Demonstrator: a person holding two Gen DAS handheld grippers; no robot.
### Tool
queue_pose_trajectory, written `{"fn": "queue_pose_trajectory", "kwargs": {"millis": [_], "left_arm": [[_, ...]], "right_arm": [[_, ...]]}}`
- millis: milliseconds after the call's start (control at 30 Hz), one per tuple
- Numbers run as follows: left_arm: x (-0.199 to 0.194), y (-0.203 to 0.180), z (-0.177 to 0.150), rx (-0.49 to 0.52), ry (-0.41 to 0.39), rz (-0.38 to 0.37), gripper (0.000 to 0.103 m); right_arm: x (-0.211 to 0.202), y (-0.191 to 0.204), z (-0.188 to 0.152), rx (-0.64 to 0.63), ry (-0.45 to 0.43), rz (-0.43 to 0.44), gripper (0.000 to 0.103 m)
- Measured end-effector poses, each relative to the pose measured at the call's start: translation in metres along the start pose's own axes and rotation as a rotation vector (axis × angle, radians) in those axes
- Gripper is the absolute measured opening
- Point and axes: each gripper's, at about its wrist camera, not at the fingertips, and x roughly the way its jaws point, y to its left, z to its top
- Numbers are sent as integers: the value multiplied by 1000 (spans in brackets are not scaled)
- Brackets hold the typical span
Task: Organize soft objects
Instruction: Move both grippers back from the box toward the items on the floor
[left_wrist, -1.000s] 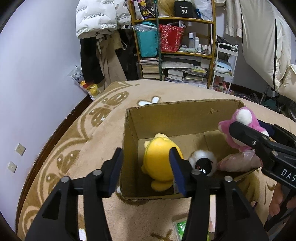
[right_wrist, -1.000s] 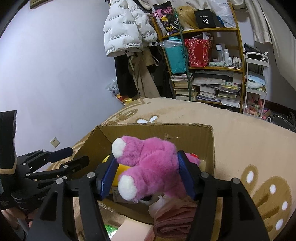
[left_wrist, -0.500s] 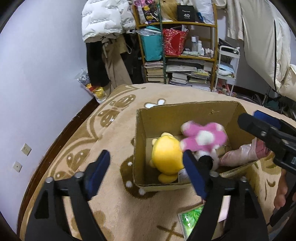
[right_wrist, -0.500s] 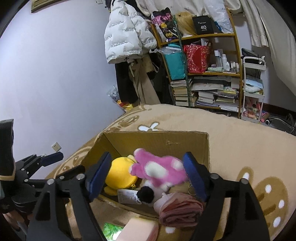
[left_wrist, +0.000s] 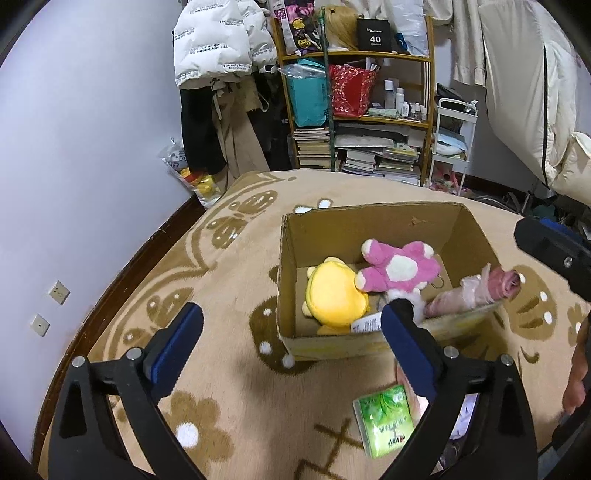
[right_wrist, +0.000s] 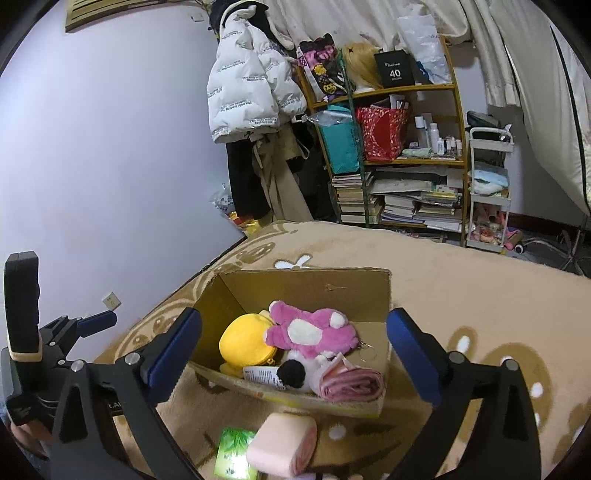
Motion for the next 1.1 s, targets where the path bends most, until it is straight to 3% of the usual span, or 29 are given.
{"fn": "queue_pose_trajectory", "kwargs": {"millis": [567,1100], "left_arm": [[-46,-2,-25,-6,85,-40,96],[-18,-7,-47,-20,269,-123,96]], "right_arm": [[-64,14,-24,-12,43,-46,103],[-54,17,-70,-3,236,-81,103]]}}
